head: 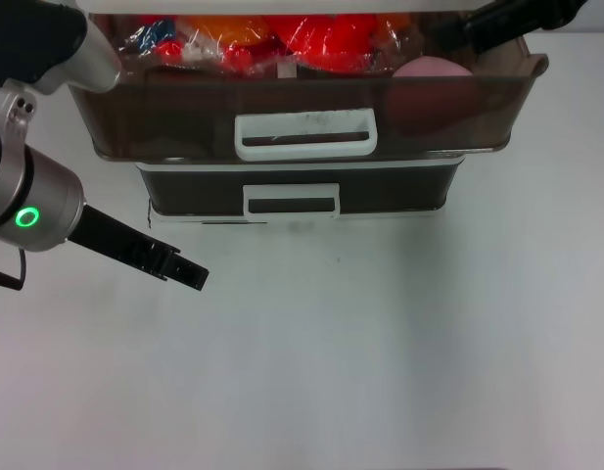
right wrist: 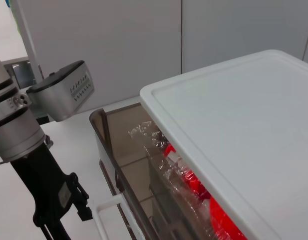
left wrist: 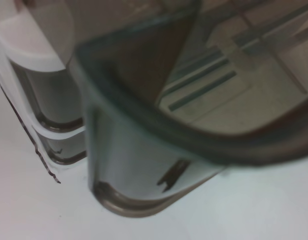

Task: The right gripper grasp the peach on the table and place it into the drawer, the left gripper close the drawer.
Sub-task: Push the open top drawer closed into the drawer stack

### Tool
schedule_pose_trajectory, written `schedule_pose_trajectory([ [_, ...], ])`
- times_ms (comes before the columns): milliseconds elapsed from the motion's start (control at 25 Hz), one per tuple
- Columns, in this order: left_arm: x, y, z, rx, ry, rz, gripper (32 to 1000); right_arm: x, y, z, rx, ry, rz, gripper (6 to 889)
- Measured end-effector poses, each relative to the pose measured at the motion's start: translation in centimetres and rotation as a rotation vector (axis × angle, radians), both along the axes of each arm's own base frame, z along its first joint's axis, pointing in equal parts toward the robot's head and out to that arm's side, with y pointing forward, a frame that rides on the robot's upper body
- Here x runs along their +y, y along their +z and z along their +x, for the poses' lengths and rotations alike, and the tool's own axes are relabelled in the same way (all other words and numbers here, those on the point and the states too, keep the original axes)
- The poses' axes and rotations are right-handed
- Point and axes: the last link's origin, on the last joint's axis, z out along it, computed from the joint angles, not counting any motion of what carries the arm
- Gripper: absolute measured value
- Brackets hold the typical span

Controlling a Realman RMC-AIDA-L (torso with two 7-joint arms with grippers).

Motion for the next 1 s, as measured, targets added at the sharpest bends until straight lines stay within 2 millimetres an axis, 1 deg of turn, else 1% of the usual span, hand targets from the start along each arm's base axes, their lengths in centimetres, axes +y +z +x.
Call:
schedule_pose_trajectory([
  [1000, -0.04, 0.00, -0.05, 0.000, 0.002, -0.001, 813, -0.07, 0.02, 0.36, 0.000, -0.011, 0.003, 868],
])
